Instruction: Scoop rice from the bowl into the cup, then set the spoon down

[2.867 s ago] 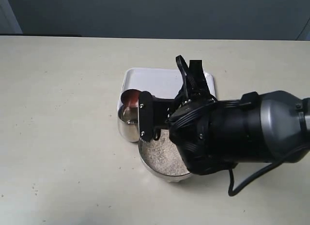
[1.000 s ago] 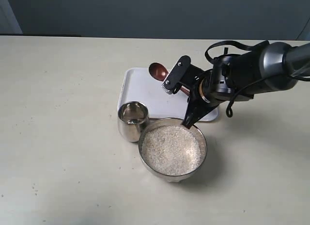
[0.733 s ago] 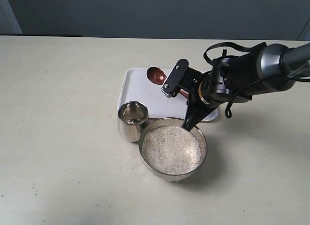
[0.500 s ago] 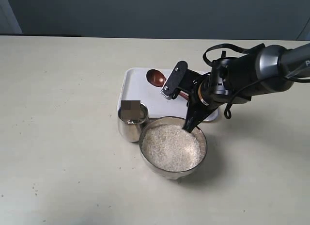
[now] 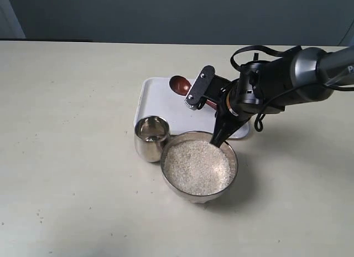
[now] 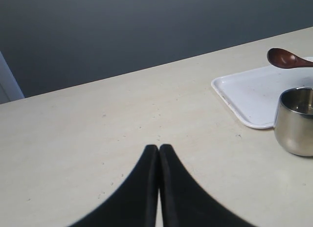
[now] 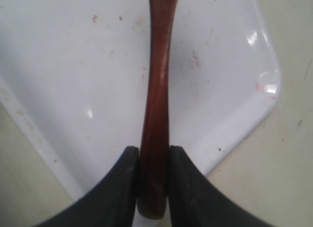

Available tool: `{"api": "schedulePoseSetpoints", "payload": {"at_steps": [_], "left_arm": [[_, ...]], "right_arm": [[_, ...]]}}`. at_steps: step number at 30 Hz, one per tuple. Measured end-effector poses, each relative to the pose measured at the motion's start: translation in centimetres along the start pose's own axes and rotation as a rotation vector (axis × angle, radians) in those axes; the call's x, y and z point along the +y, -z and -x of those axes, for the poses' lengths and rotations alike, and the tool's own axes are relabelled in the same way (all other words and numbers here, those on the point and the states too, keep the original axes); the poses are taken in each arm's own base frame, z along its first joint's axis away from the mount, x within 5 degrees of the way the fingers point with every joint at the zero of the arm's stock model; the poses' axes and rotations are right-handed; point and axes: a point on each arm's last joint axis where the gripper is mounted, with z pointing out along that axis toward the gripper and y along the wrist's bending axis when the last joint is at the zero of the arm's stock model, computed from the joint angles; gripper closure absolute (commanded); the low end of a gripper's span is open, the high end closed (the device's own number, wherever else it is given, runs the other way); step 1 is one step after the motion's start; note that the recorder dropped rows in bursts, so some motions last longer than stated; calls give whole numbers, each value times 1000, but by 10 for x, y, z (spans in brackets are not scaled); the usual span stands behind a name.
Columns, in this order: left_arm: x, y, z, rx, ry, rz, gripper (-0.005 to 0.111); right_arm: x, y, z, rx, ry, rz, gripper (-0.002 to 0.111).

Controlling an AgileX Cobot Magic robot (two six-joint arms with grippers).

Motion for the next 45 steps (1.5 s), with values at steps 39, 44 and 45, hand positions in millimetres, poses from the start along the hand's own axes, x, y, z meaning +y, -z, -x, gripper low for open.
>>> {"api": "schedulePoseSetpoints", "payload": {"at_steps": [39, 44, 45], "left_arm": [[0, 0, 0, 0, 0, 0, 106], [0, 0, 0, 0, 0, 0, 106], [0, 0, 0, 0, 0, 0, 106]], "right_arm": [[-27, 47, -1, 20, -73, -113, 83], [-49, 102, -8, 10, -210, -200, 94], [-52, 116, -10, 7, -243, -212, 97]]}}
